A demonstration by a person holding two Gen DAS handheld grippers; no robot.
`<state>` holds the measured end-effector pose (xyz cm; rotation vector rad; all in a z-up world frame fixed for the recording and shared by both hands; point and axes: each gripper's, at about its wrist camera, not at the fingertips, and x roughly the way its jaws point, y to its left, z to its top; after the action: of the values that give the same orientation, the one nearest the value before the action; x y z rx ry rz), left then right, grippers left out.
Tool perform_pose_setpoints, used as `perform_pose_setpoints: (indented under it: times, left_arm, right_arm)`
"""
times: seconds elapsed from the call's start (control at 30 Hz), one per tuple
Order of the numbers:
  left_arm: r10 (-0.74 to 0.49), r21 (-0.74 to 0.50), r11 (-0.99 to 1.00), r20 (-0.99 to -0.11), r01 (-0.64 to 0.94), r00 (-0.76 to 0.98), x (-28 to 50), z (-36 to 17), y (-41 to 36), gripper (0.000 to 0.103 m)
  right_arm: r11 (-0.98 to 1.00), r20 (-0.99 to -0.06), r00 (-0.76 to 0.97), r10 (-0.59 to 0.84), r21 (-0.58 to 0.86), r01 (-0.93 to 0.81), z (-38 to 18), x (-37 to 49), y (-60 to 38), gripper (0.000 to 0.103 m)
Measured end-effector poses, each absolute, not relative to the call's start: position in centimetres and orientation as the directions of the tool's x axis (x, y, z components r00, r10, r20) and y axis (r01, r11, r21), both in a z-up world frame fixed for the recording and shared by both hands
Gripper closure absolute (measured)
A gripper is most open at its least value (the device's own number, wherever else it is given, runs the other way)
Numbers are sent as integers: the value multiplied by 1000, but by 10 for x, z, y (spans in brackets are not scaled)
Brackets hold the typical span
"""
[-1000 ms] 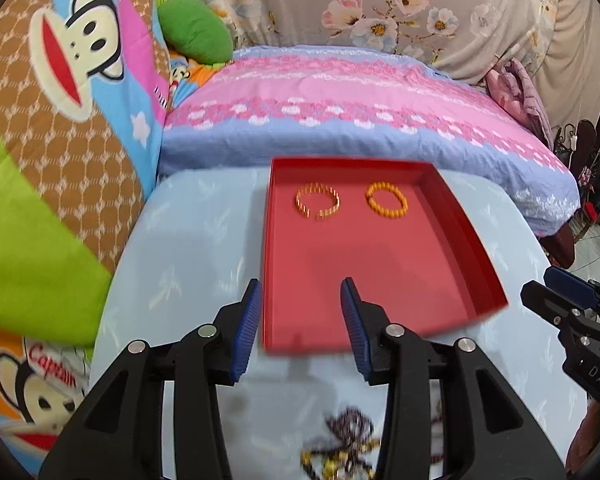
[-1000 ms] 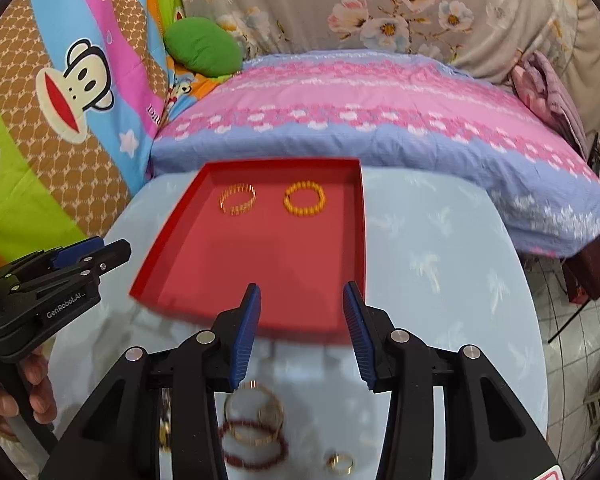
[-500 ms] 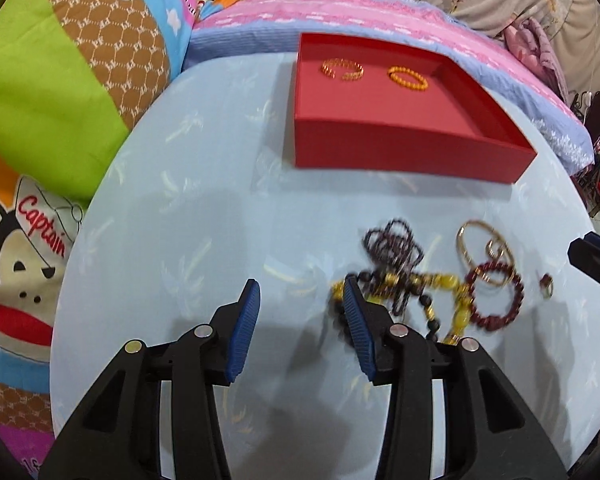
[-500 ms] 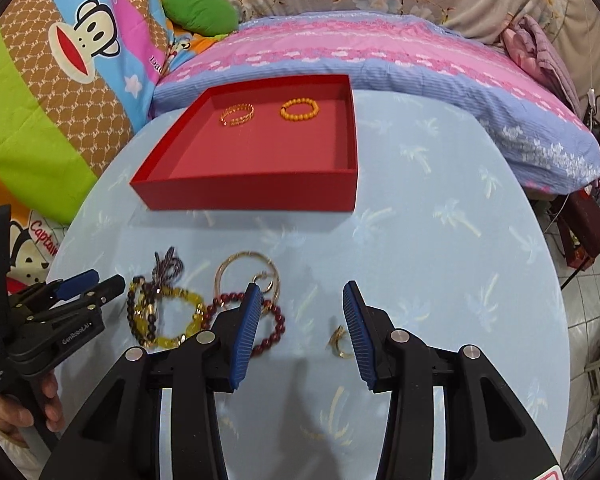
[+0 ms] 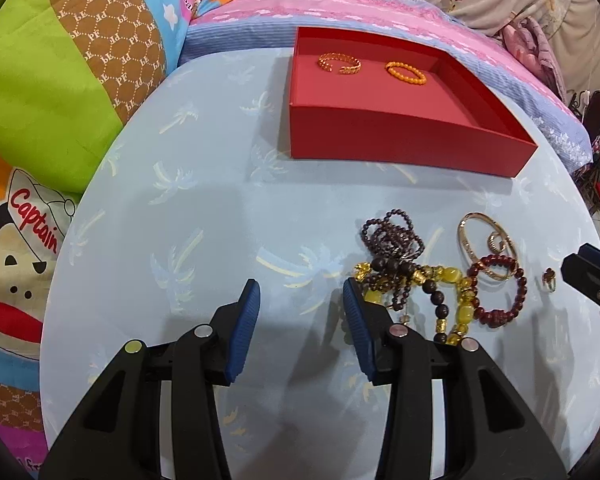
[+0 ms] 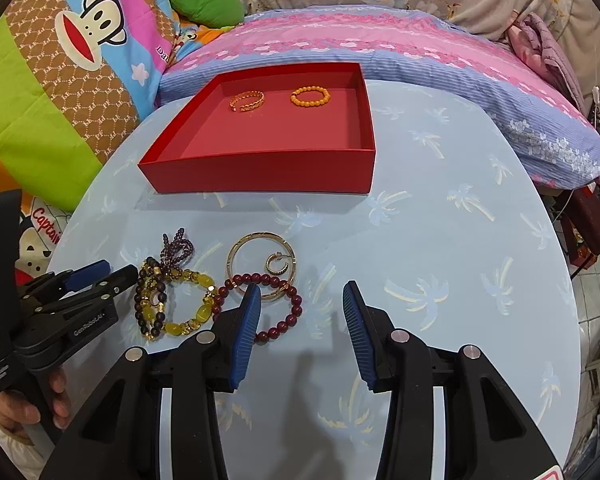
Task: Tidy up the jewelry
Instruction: 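Move both grippers back over the remaining bracelets, then grasp the black-and-gold bead bracelet with the left gripper while the right gripper grasps the thin gold bangle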
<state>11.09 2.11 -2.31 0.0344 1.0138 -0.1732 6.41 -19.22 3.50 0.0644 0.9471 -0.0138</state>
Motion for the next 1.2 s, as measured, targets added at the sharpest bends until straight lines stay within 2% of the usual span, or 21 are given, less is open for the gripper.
perform_pose_setpoints:
  times: [0.17, 0.4, 0.53, 0.63, 0.83, 1.03, 1.2]
  left_arm:
    - [-153, -73, 982, -842, 172, 517, 110, -19, 18, 62]
    - [-124, -33, 982, -857, 186, 501, 112, -35, 11, 64]
    - [-119, -23, 981, -856, 192, 503, 113, -35, 11, 77]
    - [-124, -29, 981, -854, 191, 506, 114, -34, 11, 96]
    - [-175, -95, 979, -848, 181, 501, 118, -28, 16, 96]
    - [-195, -109, 975, -839, 195, 509, 121, -19, 13, 96]
    - [-195, -110, 975, -848, 195, 493, 123, -25, 11, 96]
  right_arm:
    - [997, -815, 580, 15, 52, 48, 34, 67, -194, 61]
    - [998, -818, 575, 18, 53, 45, 31, 67, -196, 61]
    - [997, -821, 570, 23, 57, 43, 28, 69, -194, 61]
    - [998, -823, 568, 24, 57, 40, 25, 72, -193, 61]
    - [998, -824, 565, 29, 59, 34, 20, 84, -193, 61]
    - [997, -824, 563, 59, 71, -1, 17, 97, -183, 61]
    - [998, -830, 554, 63, 56, -30, 9, 105, -168, 48]
